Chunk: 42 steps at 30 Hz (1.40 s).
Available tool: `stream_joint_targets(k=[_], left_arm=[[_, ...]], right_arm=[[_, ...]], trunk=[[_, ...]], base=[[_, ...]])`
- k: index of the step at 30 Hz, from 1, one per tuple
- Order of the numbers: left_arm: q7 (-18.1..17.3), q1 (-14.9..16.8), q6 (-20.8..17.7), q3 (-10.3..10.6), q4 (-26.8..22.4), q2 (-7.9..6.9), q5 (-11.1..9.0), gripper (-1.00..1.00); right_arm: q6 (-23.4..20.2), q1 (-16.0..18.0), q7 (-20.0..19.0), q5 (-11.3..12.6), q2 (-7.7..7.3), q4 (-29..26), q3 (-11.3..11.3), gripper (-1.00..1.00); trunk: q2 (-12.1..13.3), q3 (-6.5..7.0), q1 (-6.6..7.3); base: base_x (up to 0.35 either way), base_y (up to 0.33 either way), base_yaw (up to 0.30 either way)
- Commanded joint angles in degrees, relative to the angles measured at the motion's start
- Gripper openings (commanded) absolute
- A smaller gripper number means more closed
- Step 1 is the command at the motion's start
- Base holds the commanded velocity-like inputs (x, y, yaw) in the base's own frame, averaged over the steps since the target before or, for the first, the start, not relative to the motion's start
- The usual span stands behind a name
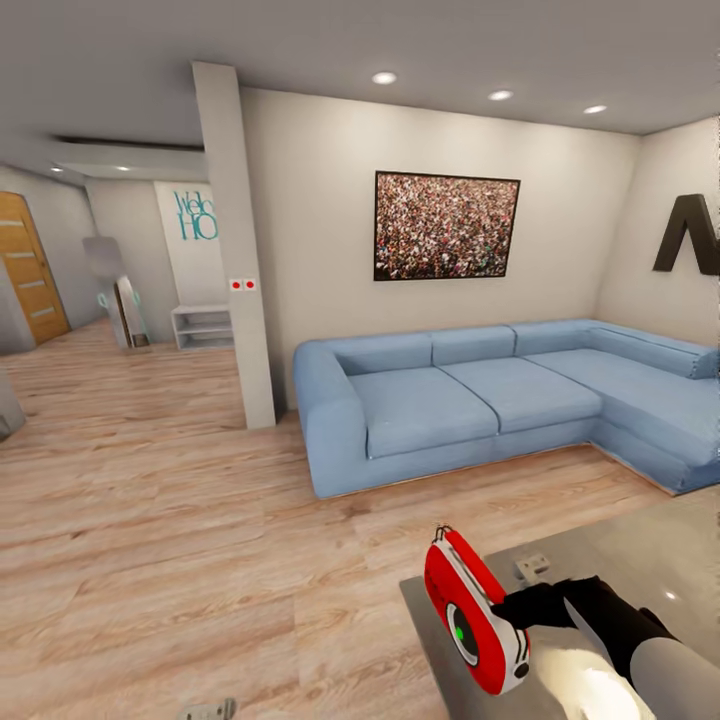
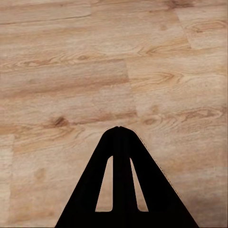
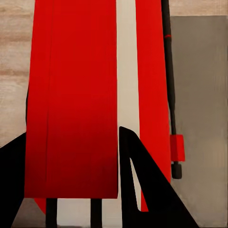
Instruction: Turn on the radio receiver that's on the table in the living room.
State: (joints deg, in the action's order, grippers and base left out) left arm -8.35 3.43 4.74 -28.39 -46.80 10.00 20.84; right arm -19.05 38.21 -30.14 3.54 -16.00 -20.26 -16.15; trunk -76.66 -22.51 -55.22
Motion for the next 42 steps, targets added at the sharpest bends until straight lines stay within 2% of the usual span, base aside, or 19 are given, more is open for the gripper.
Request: stream_joint_targets(k=[1,5,11,19,28,42], left_arm=[[0.0,0.0,0.0,0.0,0.0,0.0,0.0,-1.0],[0.0,0.0,0.0,0.0,0.03,0.0,0.04,-1.0],[-0.08,0.0,-0.15,0.03,0.05,0.0,-0.01,-1.0],[-0.13,0.0,-0.16,-2.25,0.04,0.0,-0.1,-1.0],[-0.09,0.0,-0.09,-2.46,0.04,0.0,-0.1,-1.0],[-0.09,0.0,-0.09,-2.35,-0.04,0.0,-0.09,-1.0]], right_arm=[[-0.02,0.02,-0.01,0.33,0.0,0.06,0.15,-1.0],[-0.02,0.02,0.01,0.33,0.08,0.29,0.15,-1.0],[-0.05,0.02,0.12,0.26,0.04,0.39,0.23,-1.0],[-0.24,0.02,0.83,0.24,0.0,0.46,0.24,-1.0],[-0.37,0.02,0.96,0.16,-0.34,0.48,0.24,-1.0],[-0.37,0.02,0.96,0.08,-0.43,0.48,0.24,-1.0]], trunk=[[0.0,0.0,0.0],[0.0,0.0,0.0],[0.0,0.0,0.0],[0.0,0.0,0.0],[0.0,0.0,0.0],[0.0,0.0,0.0]], base=[[-0.334,0.0,0.0],[-0.29,0.0,0.0],[-0.041,0.0,0.0],[-0.001,0.0,0.0],[0.0,0.0,0.0],[0.0,-0.111,0.0]])
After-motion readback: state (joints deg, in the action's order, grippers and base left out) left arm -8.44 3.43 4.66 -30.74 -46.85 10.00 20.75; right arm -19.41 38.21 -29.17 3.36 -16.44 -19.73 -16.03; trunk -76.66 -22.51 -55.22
